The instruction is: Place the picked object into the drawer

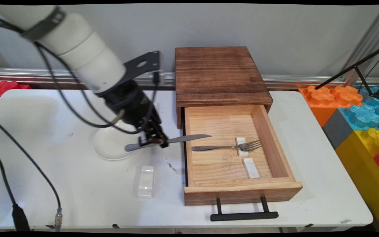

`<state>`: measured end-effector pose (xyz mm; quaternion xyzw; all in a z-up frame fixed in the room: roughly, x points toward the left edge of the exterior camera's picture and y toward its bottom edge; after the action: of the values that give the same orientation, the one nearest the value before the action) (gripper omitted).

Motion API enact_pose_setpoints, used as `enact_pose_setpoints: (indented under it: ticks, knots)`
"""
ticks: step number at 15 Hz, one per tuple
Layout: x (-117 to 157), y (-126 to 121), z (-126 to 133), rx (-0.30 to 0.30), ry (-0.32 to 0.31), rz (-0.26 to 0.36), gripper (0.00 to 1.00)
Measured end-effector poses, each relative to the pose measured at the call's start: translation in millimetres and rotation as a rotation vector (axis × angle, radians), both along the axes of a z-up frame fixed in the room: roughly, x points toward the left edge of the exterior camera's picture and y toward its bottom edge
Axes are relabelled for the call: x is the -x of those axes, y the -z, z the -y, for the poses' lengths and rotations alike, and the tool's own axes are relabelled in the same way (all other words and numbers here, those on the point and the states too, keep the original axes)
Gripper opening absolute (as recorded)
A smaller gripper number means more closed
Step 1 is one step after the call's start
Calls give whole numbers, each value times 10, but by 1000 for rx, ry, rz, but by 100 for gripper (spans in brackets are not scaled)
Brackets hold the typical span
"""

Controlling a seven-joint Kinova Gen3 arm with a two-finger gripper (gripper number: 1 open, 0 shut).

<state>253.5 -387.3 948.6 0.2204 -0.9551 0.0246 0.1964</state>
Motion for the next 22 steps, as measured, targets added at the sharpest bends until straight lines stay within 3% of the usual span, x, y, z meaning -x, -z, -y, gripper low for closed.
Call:
enact_pose_setpoints:
  ticks: [6,15,22]
  knots:
    - [495,43,253,3,19,-7,0]
    - [1241,309,633,2,46,-38,0]
    - [1557,587,758,-1,52,-58,0]
